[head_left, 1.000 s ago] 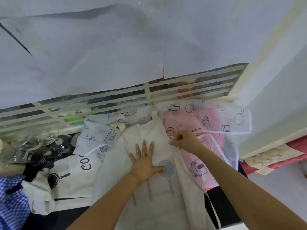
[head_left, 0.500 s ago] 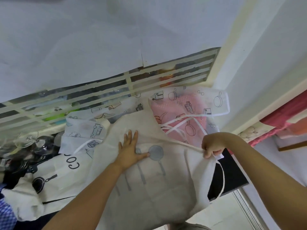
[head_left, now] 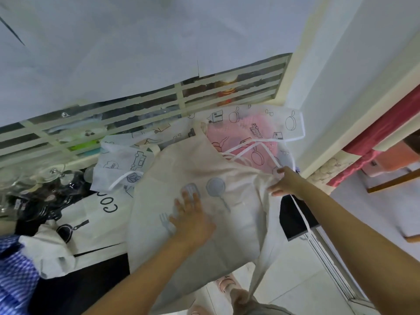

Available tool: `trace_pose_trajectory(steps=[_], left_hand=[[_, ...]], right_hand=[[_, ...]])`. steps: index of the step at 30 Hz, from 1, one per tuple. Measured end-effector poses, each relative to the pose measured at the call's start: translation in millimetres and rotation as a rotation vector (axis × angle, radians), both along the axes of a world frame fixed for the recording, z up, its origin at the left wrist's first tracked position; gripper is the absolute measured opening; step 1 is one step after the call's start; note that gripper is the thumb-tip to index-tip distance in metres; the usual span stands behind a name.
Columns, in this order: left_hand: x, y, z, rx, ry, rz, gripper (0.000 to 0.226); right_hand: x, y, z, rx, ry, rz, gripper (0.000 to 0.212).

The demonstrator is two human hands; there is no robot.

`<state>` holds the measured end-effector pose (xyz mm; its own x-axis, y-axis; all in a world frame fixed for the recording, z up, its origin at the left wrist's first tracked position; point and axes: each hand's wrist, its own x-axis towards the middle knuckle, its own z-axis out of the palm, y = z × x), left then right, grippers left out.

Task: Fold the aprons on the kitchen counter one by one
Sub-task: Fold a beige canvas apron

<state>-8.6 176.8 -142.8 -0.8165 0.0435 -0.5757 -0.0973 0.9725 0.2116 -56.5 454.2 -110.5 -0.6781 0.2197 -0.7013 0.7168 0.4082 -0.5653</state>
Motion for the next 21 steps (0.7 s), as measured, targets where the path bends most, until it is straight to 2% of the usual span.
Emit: trace_pose_trajectory(steps=[2,3,5,7,9,12,14,18,21], left_hand=[[22,6,-10,0.02,-0.06,-0.004,0.112],[28,6,-16,0.035,-0.073,0.001,0.116],[35,3,-25,0.06,-0.076,0.009,0.12],[38,0,-32,0.052,-0.052,-0.007,0.124],[38,-2,-35,0.051,-0.044,-0.011,0.128],[38,-3,-33,0.064,-0.055,-0.01,0.13],[38,-3,-34,0.079,-0.052,-0.002,0.13],[37,-7,-36,0.081,-0.035,-0.003,0.132],[30,-21,-38,0.044,-0.01,0.0,0.135]], right_hand=[[20,-13,-8,0.228,0.244,-0.074,0.071],[34,-21,-12,0.279,0.372,-0.101,0.067],[65,-41,-18,0.232,0.525,-0.182,0.057],[98,-54,-25,0.254,0.566,-0.249,0.053],[124,-60,-34,0.307,0.497,-0.297,0.055],[150,-58,-50,0.215,0.226,-0.352,0.055],[157,-58,-56,0.108,0.102,-0.322,0.035],[160,-44,-63,-0.129,0.11,-0.446,0.01],[155,-20,-60,-0.122,0.142,-0.417,0.006]])
